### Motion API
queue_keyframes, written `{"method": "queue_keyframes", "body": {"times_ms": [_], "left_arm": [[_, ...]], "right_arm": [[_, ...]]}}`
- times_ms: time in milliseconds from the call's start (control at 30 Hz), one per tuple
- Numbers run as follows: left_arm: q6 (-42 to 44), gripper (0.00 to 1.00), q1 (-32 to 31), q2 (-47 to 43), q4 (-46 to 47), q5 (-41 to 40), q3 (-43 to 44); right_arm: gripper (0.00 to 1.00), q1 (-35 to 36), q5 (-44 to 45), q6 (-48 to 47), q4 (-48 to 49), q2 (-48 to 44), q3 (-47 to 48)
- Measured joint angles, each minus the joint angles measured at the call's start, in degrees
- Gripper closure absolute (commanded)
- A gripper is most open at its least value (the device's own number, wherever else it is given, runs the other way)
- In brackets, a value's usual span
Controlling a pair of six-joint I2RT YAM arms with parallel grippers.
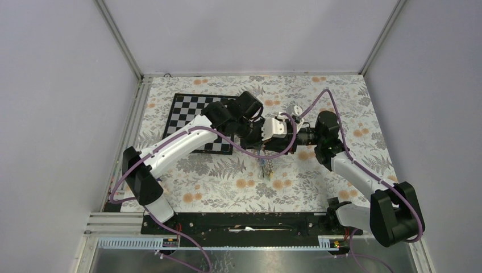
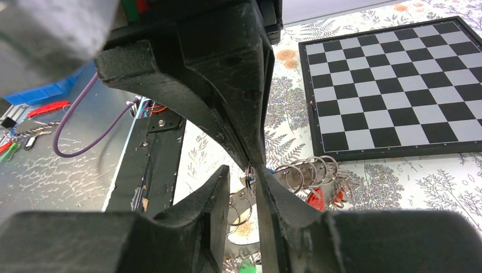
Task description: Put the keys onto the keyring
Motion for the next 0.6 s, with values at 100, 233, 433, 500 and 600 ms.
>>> {"method": "queue_keyframes", "body": {"times_ms": [100,233,433,500,600], "left_arm": [[0.0,1.00,0.0,0.1,0.0,0.0,0.0],[-0.1,1.00,0.0,0.1,0.0,0.0,0.0],[-0.2,1.00,0.0,0.1,0.0,0.1,0.0],[-0.2,1.00,0.0,0.1,0.0,0.1,0.0],[-0.4,1.00,0.0,0.1,0.0,0.0,0.0]], "right_arm": [[0.72,0.1,0.0,-0.3,0.0,0.1,0.0],[0.73,0.1,0.0,-1.0,-0.6,0.2,0.0],[0.86,0.1,0.1,-1.7,-1.7,0.6,0.0],[0.93,0.1,0.0,-1.8,-1.9,0.7,0.0],[1.00,0.1,0.0,-1.8,-1.9,0.7,0.0]]}}
